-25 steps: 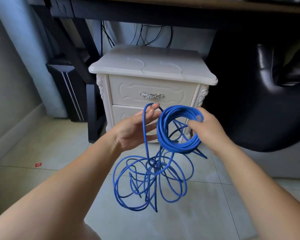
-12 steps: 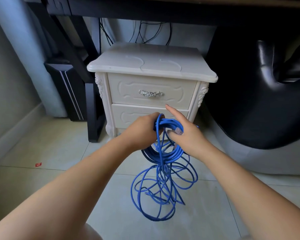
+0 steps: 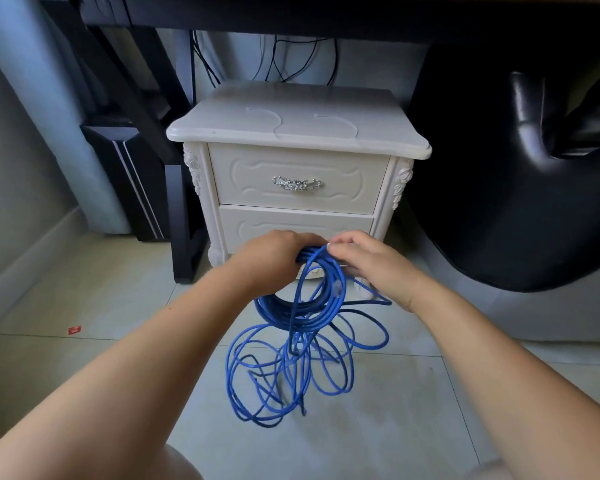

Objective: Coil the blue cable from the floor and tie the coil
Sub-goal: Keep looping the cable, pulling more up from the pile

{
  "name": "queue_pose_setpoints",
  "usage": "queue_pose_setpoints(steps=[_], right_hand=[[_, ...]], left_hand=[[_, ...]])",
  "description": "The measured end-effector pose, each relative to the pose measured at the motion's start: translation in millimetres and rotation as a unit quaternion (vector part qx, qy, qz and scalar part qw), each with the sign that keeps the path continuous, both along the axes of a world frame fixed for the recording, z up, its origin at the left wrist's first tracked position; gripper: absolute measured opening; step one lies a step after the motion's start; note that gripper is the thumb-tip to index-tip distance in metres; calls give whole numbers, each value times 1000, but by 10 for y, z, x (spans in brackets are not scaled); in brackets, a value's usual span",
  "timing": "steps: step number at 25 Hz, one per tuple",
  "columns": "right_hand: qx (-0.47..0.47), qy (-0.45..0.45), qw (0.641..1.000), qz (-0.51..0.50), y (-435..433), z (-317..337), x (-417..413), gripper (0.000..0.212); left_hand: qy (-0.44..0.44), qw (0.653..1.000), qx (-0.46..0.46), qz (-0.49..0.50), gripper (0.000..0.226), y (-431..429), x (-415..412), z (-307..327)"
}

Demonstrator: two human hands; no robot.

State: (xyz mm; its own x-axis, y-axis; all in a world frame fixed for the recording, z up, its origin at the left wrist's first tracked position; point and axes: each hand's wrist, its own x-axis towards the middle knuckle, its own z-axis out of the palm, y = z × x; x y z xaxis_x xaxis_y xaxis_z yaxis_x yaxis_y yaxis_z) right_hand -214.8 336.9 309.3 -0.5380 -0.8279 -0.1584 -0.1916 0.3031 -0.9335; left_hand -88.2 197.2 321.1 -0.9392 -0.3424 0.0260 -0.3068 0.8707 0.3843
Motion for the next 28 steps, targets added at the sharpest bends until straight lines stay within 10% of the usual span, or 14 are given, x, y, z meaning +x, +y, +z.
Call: queue_pose_setpoints(steps=[9, 13, 21, 24, 28], right_hand=[[-228, -409, 861, -197, 68, 263, -76, 18], [11, -150, 972, -181, 108, 108, -91, 13], [149, 205, 948, -190, 115, -9, -193, 24], [-51, 84, 990, -100, 16, 138, 35, 57], [-37, -32, 999, -21, -111, 13, 315, 104]], left_hand=[[15, 988, 22, 154, 39, -294, 59, -123], [79, 979, 99, 163, 30, -355, 124, -75], [155, 940, 250, 175, 30, -252, 128, 29], [160, 937, 255, 177, 32, -193, 90, 85], [182, 931, 279, 151, 31, -91, 42, 193]])
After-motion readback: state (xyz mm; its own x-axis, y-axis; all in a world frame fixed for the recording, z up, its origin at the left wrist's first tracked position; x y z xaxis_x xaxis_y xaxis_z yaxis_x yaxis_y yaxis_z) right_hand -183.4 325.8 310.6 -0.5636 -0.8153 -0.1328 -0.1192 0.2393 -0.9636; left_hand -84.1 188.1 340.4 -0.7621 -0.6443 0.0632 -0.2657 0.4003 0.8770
